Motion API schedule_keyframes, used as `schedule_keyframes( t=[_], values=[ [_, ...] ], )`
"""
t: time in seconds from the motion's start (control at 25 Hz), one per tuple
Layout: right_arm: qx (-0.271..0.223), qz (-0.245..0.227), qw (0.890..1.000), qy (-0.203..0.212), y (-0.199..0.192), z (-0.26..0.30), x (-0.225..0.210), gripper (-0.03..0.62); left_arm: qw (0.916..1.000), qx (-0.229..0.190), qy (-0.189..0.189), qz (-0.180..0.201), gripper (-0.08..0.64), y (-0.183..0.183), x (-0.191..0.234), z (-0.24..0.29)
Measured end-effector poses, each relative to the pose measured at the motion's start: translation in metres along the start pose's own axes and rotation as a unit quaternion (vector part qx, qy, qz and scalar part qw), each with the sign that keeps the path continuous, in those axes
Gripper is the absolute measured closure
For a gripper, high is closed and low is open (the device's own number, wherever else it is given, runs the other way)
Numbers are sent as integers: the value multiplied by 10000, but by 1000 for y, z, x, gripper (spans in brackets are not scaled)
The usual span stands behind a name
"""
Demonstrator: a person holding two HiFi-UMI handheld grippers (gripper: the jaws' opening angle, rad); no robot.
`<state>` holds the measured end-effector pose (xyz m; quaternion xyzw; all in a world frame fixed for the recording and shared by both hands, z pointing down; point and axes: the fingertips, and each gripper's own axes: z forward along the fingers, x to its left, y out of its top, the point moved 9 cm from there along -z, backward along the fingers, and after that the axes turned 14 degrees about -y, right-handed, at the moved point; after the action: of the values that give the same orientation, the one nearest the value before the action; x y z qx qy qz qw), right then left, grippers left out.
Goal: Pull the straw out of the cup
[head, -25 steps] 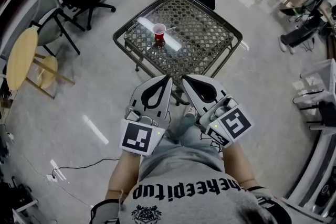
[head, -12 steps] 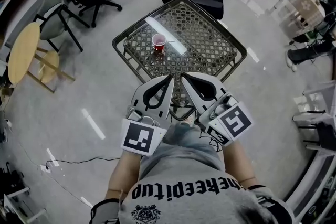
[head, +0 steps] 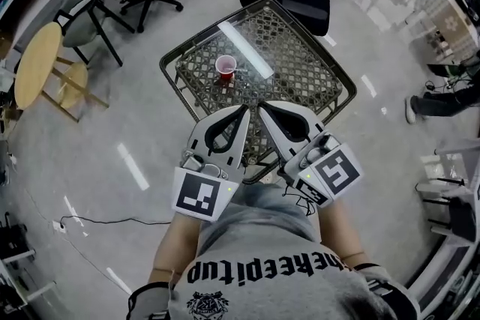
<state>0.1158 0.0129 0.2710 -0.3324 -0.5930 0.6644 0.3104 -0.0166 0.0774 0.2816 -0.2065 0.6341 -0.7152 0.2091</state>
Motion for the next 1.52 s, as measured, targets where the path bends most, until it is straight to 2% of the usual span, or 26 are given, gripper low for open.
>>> schedule_keyframes(
  t=[0.56,0.88,1.12,1.52],
  values=[
    [-8,185,9978,637,-6,13,-48,581,9975,156,685,-19,546,-2,-8,35],
    [-3,289,9967,760,-6,16,-56,581,9964,303,795,66,545,-2,-15,43],
    [20,288,9975,637,-9,23,-56,580,9973,304,667,24,546,-8,-4,44],
    [116,314,9993,155,-9,49,-52,580,9994,279,208,-61,546,-10,36,46]
  ],
)
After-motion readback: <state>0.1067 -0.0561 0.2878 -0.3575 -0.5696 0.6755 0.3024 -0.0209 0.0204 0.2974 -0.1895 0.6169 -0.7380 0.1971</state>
